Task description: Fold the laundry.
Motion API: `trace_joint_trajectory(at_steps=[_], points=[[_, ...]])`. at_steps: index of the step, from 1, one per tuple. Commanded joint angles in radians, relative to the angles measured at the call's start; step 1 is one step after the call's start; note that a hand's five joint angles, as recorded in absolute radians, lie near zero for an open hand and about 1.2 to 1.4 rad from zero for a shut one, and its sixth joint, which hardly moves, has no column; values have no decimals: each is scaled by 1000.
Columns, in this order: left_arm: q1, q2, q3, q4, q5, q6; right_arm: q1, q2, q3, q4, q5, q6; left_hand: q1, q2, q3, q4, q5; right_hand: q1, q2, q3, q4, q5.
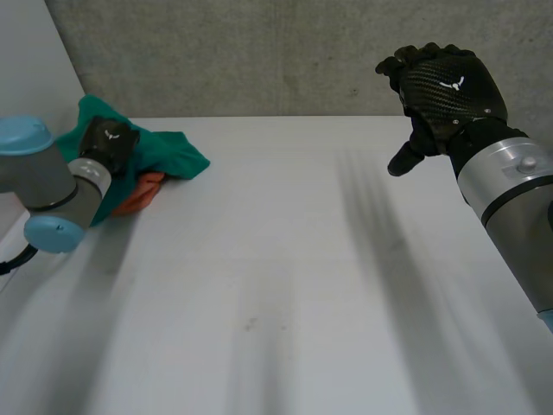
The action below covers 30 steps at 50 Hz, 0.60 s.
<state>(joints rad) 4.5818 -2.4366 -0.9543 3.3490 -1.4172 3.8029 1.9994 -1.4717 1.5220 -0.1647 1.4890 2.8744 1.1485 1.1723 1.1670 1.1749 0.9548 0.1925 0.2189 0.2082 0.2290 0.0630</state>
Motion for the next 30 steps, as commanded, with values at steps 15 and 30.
trace_joint_trajectory(at_steps=[15,30], points=[[-484,623,-426,-10,24,-685,-89,-9,-25,1,2,-30,248,224,229,221,267,-18,-44,-34,-54,-63],[-497,424,-388,-19,98,-772,-85,-2,-52,65,-9,-33,-956,-979,-974,-982,-936,-18,-44,-34,-54,-63]])
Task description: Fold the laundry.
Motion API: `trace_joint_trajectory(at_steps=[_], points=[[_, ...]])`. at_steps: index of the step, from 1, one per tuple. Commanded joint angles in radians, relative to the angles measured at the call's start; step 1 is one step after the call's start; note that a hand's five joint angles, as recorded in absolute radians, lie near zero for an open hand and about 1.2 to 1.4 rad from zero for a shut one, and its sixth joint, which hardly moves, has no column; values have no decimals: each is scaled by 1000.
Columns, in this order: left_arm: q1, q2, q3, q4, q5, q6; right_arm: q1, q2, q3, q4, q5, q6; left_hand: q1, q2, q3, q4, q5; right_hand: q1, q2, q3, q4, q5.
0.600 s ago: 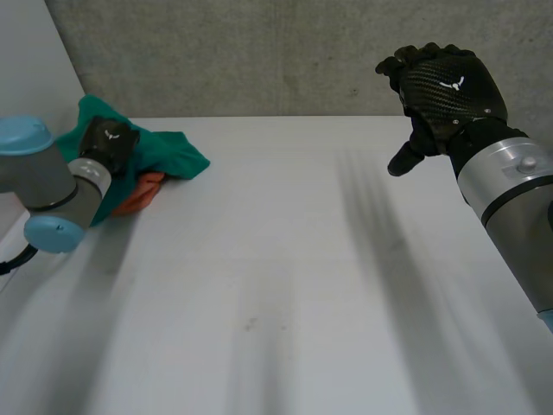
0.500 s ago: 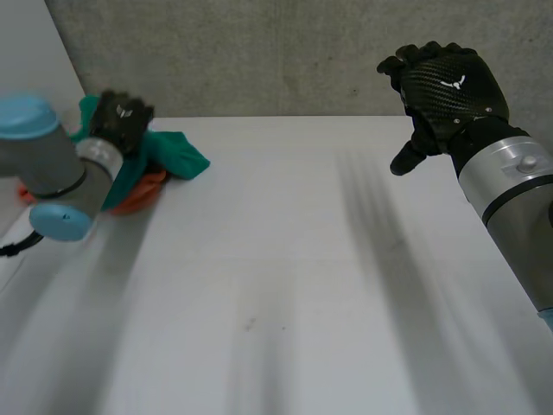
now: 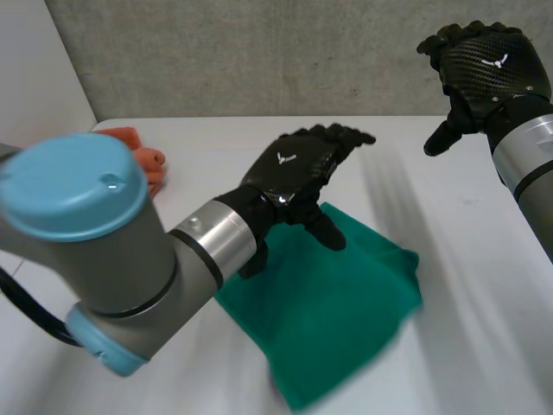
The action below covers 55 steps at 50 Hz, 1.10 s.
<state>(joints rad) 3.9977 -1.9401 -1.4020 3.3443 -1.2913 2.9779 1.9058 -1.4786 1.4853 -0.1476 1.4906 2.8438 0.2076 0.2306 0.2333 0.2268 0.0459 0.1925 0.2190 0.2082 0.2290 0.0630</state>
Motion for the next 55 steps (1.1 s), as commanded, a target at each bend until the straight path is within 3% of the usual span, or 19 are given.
trace_joint_trajectory(at_steps=[1,8,13,17,28,32,36,45,51,55], points=[[122,-73,55,-20,-33,73,10,4,-26,74,-13,-9,-12,-35,-37,-31,-25,-18,-44,-34,-54,-63],[184,-19,-3,-106,-40,145,15,60,-94,284,-73,-141,15,-8,-11,-5,2,-18,-44,-34,-54,-63],[221,59,-133,-158,-54,184,18,142,-97,512,-153,-367,79,56,54,60,66,-18,-44,-34,-54,-63],[221,84,-211,-157,-54,246,15,173,-76,577,-158,-464,82,59,57,63,69,-18,-44,-34,-54,-63],[225,26,-318,-72,-30,605,-17,204,143,364,-156,-412,85,62,59,66,72,-2,-28,-18,-38,-47],[227,-22,-334,-57,25,736,-56,202,228,313,-162,-411,85,62,59,66,72,-5,-31,-20,-41,-50],[225,-49,-334,-55,70,777,-79,201,288,264,-164,-409,85,62,59,66,72,-8,-34,-23,-44,-53],[222,-108,-301,-49,87,803,-106,215,346,171,-170,-385,97,74,71,78,84,13,-14,-3,-24,-32],[219,-135,-276,-46,87,825,-109,238,351,134,-173,-347,161,138,136,142,149,145,118,129,108,100],[215,-168,-253,-46,86,828,-103,264,349,96,-173,-319,229,206,203,210,216,376,350,360,340,331]])
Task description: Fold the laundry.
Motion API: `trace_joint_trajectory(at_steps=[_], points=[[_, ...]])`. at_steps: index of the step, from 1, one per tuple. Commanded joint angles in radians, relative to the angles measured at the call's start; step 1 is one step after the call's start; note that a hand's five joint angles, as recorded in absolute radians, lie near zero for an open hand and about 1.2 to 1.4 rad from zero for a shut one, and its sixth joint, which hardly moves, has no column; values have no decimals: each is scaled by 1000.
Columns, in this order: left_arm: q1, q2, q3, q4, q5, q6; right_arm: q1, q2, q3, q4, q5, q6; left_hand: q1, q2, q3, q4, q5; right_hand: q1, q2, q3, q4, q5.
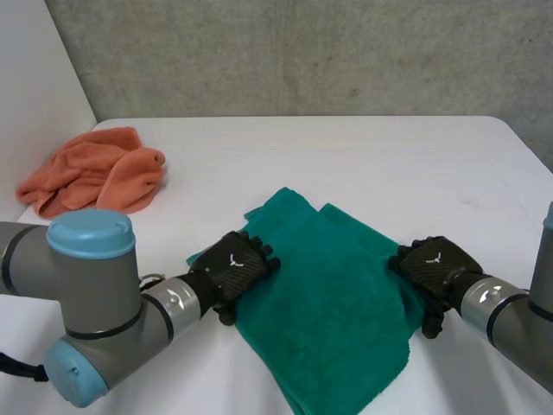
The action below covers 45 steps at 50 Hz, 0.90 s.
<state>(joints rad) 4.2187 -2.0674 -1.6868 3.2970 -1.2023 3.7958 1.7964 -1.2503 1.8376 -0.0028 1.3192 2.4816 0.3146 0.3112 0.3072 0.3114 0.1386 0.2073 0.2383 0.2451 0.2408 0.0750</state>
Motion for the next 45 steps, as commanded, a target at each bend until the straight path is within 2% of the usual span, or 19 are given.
trace_joint_trajectory(at_steps=[1,4,9,15,19,20,24,34,38,39,45], points=[[-6,-45,36,1,-3,10,8,38,-3,-55,-2,46,125,128,132,128,126,397,366,359,363,355],[-8,-66,53,1,-5,11,8,51,-1,-66,-2,48,125,128,132,128,126,517,486,479,484,475],[-16,-102,84,0,-6,12,9,57,-1,-66,-2,48,143,146,150,146,144,529,498,492,496,487],[-20,-120,116,0,-10,12,12,57,3,-69,-2,50,283,287,291,286,285,591,560,553,557,549],[-22,-131,139,0,-14,12,14,57,5,-82,-2,50,626,630,634,629,628,764,733,726,730,722],[-25,-131,147,0,-14,8,14,55,5,-89,0,50,784,787,791,787,785,831,800,793,798,789],[-42,-120,154,3,-16,4,14,55,3,-97,6,50,1046,1049,1053,1049,1048,861,830,823,828,819],[-77,-5,116,3,-16,-7,21,52,-32,-94,12,65,1082,1085,1089,1085,1083,867,836,829,834,825],[-79,23,92,-11,-23,-4,37,49,-76,-77,18,105,1082,1085,1089,1085,1083,1098,1067,1060,1065,1056],[-77,53,76,-14,-34,-5,37,46,-101,-62,18,117,1082,1085,1089,1085,1083,1188,1157,1150,1155,1146],[-69,266,-20,-11,-51,-10,21,8,-239,29,18,120,1082,1085,1089,1085,1083,1189,1158,1151,1155,1147]])
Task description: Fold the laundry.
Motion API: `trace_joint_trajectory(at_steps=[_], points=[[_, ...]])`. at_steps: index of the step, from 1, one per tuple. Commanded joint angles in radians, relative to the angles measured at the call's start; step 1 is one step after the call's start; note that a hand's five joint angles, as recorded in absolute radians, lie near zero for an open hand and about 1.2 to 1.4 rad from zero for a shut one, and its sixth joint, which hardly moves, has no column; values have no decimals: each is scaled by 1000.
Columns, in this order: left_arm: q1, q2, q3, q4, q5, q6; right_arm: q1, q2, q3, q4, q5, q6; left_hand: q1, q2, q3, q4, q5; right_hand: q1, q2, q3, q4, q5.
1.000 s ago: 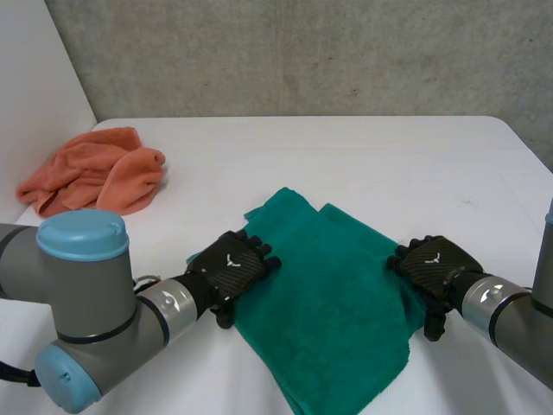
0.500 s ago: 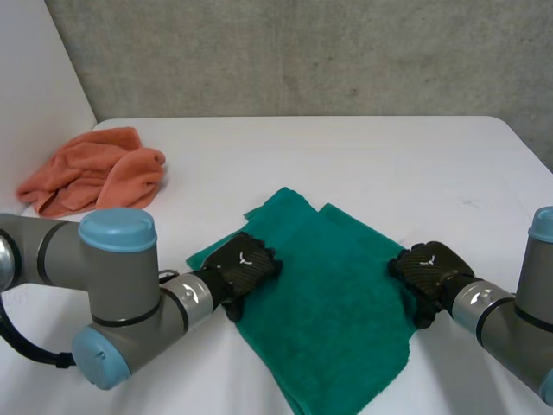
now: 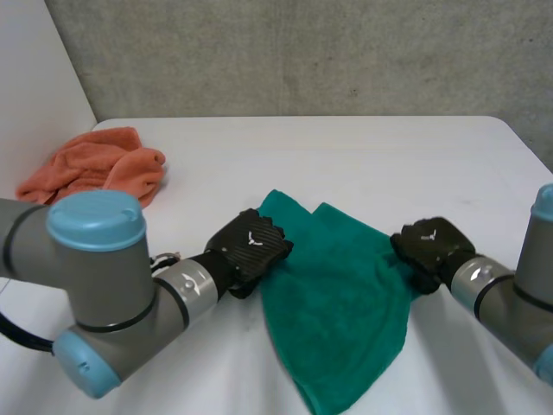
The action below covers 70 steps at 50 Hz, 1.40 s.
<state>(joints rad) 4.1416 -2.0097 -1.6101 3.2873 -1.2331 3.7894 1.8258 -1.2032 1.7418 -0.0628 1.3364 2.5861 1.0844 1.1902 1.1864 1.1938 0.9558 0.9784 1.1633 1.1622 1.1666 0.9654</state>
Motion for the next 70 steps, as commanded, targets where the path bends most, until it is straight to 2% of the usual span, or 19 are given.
trace_joint_trajectory(at_steps=[1,6,12,15,20,25,29,30,31,35,38,43,48,51,56,63,70], points=[[8,241,-108,1,-20,-5,-8,-55,-165,100,1,16,312,206,210,202,266,418,233,234,230,256],[12,435,-129,3,-23,-84,7,-102,-329,136,1,25,312,206,210,202,266,418,233,234,230,256],[43,529,-132,2,-29,-230,27,-69,-494,132,-3,25,312,206,210,202,266,418,233,234,230,256],[78,529,-142,0,-55,-281,98,32,-593,133,-16,20,312,206,210,202,266,418,233,234,230,256],[109,491,-168,-5,-111,-292,237,195,-738,97,-16,2,312,206,210,202,266,418,233,234,230,256],[115,447,-177,-9,-137,-298,277,364,-852,84,-22,6,312,206,210,202,266,418,233,234,230,256],[117,416,-180,-6,-137,-303,297,441,-896,124,-28,8,312,206,210,202,266,-676,-861,-860,-865,-838],[115,390,-174,-6,-137,-303,299,441,-901,133,-23,14,312,206,210,202,266,-734,-919,-918,-922,-896],[115,381,-171,-8,-138,-303,299,436,-901,141,-19,17,312,206,210,202,266,-799,-984,-983,-987,-960],[111,348,-154,-6,-138,-303,296,370,-880,184,35,58,312,206,210,202,266,-804,-989,-988,-992,-965],[105,330,-126,-6,-138,-303,284,269,-829,242,102,117,312,206,210,202,266,-804,-989,-988,-992,-965],[92,313,-99,-8,-140,-312,166,165,-685,316,130,189,312,206,210,202,266,-804,-989,-988,-992,-965],[91,313,-96,-6,-137,-349,75,103,-509,406,75,200,312,206,210,202,266,-804,-989,-988,-992,-965],[91,309,-97,-6,-137,-362,52,96,-388,443,7,198,312,206,210,202,266,-723,-908,-907,-911,-885],[91,305,-97,-8,-137,-364,47,106,-237,365,-83,247,312,206,210,202,266,-691,-876,-875,-879,-852],[89,307,-97,-8,-137,-373,75,188,-208,212,-99,462,312,206,210,202,266,-694,-879,-878,-882,-855],[82,309,-100,-8,-137,-376,161,246,-266,161,-94,546,312,206,210,202,266,-694,-879,-878,-882,-855]])
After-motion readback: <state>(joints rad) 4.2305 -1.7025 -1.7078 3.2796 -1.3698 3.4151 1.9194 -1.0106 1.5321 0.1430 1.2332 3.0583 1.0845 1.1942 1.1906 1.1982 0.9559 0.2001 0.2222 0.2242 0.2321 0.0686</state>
